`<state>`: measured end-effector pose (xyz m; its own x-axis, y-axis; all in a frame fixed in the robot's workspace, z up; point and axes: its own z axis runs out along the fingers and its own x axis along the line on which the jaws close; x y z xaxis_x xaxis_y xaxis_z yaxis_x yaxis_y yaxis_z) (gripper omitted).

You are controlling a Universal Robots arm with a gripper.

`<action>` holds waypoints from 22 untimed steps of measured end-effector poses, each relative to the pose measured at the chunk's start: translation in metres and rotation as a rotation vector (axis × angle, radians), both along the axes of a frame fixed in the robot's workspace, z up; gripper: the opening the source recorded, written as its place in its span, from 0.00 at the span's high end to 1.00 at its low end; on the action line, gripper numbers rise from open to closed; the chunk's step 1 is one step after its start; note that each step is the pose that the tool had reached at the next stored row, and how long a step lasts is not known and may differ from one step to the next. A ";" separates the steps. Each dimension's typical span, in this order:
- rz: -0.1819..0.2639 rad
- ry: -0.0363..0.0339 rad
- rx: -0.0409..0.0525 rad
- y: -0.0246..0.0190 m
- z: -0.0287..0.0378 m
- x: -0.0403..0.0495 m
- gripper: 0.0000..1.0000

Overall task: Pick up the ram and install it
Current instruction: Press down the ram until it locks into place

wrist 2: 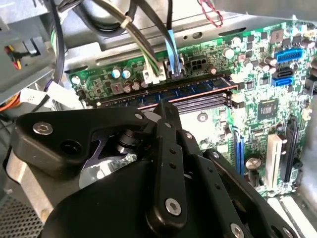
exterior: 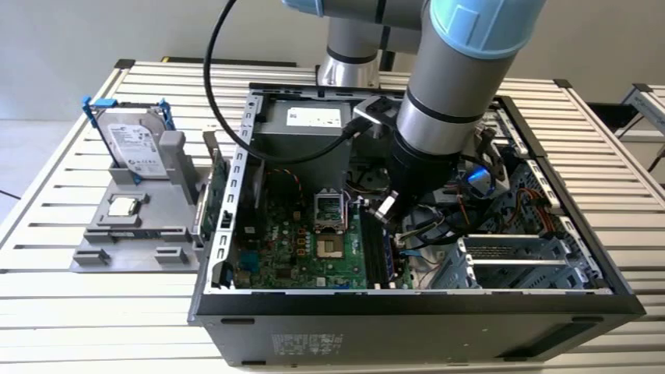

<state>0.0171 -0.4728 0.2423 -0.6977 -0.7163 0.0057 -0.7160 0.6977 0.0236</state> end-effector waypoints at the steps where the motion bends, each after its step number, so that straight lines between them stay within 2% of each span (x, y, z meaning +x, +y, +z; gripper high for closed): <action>1: 0.012 0.0000 0.0001 0.0004 0.0000 0.0000 1.00; 22: 0.296 0.0000 0.0000 0.0063 -0.0001 0.0000 1.00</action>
